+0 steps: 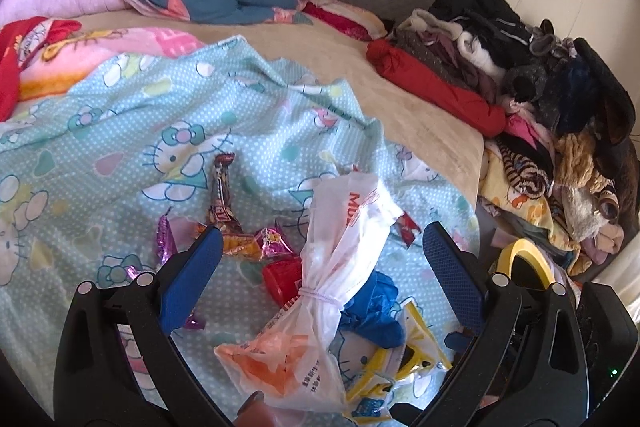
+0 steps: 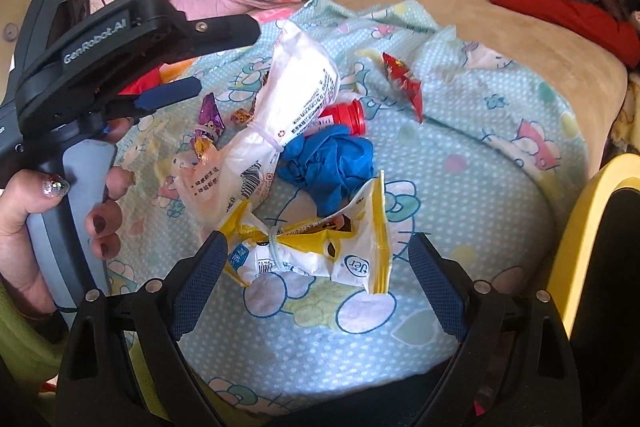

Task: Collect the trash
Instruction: 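Grasp the white printed plastic bag with the left gripper while the right grasps the yellow snack bag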

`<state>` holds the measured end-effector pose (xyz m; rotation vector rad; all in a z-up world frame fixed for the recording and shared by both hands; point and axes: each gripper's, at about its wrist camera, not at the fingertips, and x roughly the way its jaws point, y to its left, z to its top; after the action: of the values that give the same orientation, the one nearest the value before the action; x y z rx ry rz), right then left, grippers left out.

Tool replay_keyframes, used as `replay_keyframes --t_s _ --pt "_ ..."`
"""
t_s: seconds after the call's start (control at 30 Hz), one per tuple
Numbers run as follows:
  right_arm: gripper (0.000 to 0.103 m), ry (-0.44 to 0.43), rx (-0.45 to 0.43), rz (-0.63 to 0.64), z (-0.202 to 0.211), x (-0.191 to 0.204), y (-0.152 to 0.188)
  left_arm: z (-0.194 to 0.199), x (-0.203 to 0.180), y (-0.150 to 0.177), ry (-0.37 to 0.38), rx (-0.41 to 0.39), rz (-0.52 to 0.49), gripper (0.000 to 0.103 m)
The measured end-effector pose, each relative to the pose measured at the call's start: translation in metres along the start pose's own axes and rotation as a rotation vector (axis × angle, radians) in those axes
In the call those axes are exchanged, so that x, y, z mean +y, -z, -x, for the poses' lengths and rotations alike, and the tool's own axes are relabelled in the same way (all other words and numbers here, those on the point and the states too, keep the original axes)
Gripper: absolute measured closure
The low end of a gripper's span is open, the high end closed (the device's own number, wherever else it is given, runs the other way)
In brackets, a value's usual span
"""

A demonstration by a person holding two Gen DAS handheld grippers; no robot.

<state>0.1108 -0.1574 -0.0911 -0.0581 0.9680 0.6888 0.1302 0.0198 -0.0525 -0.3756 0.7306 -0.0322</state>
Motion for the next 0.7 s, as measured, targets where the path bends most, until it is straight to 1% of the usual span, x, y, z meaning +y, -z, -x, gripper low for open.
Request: replay_keyframes --t_s 0.13,0.33,0.37,0.4,0.53,0.57,0.63,0.67,0.7 --pt "0.013 -0.009 0.018 -0.013 -0.007 -0.001 0.001 -0.013 0.000 0.000 0.012 0.034 -0.012 0.017" --pt "0.013 -0.040 0.045 -0.036 -0.019 -0.004 0.002 -0.032 -0.003 -0.001 0.034 0.085 -0.028 0.029" --pt "0.013 -0.045 0.046 -0.036 -0.021 -0.005 0.002 -0.037 -0.003 0.000 0.033 0.102 -0.024 0.035" --pt "0.013 -0.049 0.046 -0.037 -0.022 -0.005 0.001 -0.039 -0.002 0.000 0.029 0.112 -0.020 0.038" --pt "0.013 -0.063 0.048 -0.043 -0.028 -0.006 -0.003 -0.045 0.002 0.001 0.043 0.132 0.005 0.042" --pt "0.014 -0.068 0.048 -0.045 -0.029 -0.007 -0.003 -0.046 0.002 0.002 0.043 0.134 0.002 0.044" --pt "0.015 -0.073 0.048 -0.050 -0.030 -0.008 -0.004 -0.047 0.002 0.003 0.048 0.141 0.001 0.046" --pt "0.018 -0.079 0.046 -0.050 -0.030 -0.008 -0.004 -0.046 0.002 0.004 0.052 0.142 0.002 0.048" --pt "0.023 -0.088 0.046 -0.047 -0.030 -0.008 -0.005 -0.046 0.002 0.004 0.056 0.143 0.004 0.050"
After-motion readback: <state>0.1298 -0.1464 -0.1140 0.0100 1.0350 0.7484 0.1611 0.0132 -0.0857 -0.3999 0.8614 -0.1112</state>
